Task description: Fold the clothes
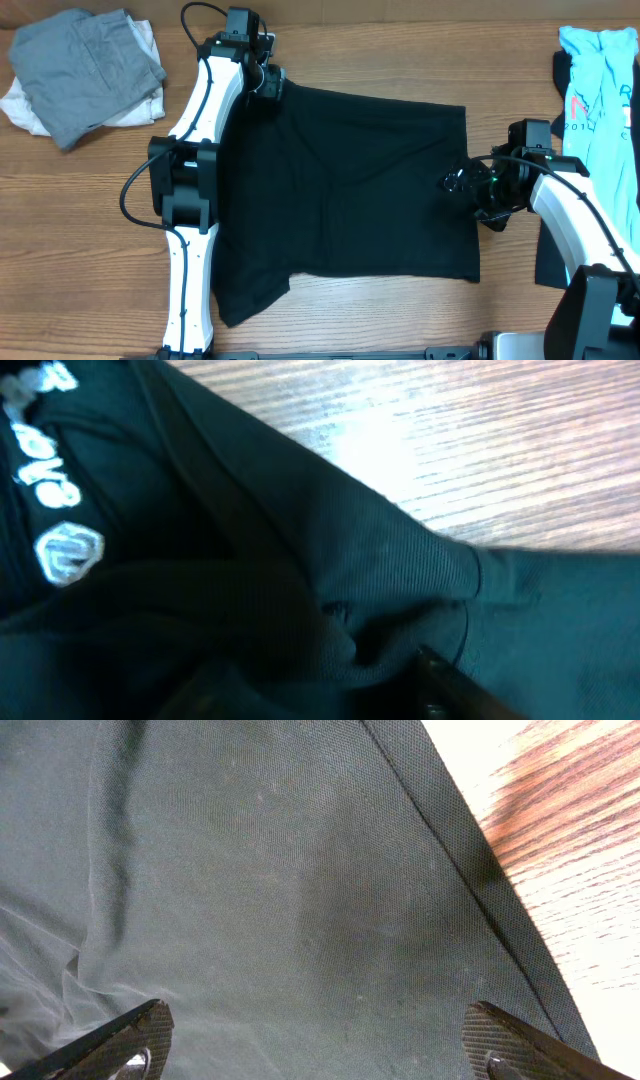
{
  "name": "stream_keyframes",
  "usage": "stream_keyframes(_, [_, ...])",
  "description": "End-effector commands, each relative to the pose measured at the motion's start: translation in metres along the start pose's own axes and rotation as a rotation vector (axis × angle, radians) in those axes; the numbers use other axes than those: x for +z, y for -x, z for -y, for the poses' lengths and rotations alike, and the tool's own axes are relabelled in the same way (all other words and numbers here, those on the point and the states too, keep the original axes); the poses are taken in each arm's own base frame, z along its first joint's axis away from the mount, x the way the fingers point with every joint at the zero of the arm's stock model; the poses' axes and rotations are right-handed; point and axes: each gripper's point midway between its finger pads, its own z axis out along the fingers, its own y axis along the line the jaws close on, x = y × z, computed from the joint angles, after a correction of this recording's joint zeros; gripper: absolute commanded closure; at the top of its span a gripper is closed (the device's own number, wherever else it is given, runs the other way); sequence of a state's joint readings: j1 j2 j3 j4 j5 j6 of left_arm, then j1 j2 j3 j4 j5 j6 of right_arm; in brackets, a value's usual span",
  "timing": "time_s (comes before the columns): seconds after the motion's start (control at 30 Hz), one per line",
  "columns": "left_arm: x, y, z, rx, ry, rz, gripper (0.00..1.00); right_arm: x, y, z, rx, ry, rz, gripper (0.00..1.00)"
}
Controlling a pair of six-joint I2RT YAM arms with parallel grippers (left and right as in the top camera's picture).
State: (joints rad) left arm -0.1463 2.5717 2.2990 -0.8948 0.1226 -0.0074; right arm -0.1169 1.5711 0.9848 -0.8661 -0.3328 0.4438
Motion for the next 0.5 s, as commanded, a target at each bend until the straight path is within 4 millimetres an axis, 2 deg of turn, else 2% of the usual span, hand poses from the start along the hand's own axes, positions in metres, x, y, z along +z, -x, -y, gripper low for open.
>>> stream_keyframes(0.0, [-0.004, 0.001, 0.002, 0.016, -0.007, -0.003, 0.6, -0.004, 0.006, -0.007, -0.021, 0.013, 0.019, 0.03])
stream_keyframes(0.07, [-0.005, 0.001, 0.001, 0.019, -0.003, -0.006, 0.72, -0.004, 0.007, -0.007, -0.021, 0.012, 0.022, 0.03])
stream_keyframes(0.17, [-0.011, 0.009, 0.002, 0.022, -0.005, 0.021, 0.73, -0.004, 0.008, -0.007, -0.022, 0.012, 0.024, 0.03])
stream_keyframes(0.3, [-0.029, 0.033, 0.006, 0.029, -0.013, 0.09, 0.79, -0.004, 0.008, -0.007, -0.022, 0.013, 0.025, 0.03])
stream_keyframes(0.4, [-0.049, 0.053, 0.011, 0.036, -0.025, 0.149, 0.77, -0.004, 0.008, -0.008, -0.023, 0.014, 0.028, 0.03])
stream_keyframes(0.47, [-0.061, 0.063, 0.013, 0.03, -0.026, 0.183, 0.72, -0.004, 0.009, -0.008, -0.024, 0.016, 0.03, 0.03])
